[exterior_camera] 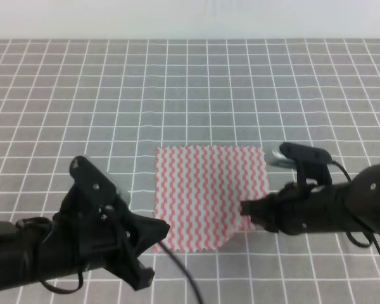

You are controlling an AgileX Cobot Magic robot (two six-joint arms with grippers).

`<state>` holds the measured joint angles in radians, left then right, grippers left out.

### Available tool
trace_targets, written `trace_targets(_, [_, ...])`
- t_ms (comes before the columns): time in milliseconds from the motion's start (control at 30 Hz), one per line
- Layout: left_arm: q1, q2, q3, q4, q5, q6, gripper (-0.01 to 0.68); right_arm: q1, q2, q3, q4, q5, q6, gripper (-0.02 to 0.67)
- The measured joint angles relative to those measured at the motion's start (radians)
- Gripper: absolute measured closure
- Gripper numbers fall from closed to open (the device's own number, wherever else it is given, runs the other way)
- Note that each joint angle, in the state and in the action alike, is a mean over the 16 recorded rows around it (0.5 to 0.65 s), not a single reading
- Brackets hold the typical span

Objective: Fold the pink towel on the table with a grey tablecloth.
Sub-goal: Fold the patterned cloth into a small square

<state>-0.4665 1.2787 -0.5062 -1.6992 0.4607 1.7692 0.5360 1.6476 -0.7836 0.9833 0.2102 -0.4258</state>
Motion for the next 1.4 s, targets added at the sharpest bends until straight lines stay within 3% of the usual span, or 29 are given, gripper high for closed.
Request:
trace_targets(233, [-0.023, 0.008, 0.001, -0.005, -0.029, 0.19, 0.677, 0.0, 0.013, -0.058, -0.02, -0.015, 0.0, 0.663])
trace_targets(667, [-0.177, 0.096, -0.008, -0.039, -0.221, 0.4, 0.648, -0.023, 0.077, -0.159, -0.061, -0.024, 0.0, 0.664])
trace_targets(1200, [-0.2, 0.163, -0.088, -0.055, -0.351, 0.47, 0.363, -0.061, 0.12, -0.22, -0.098, 0.016, -0.003, 0.664])
trace_targets(1400, [-0.174, 0.177, -0.108, -0.052, -0.385, 0.466, 0.322, -0.061, 0.124, -0.222, -0.106, 0.021, -0.004, 0.664])
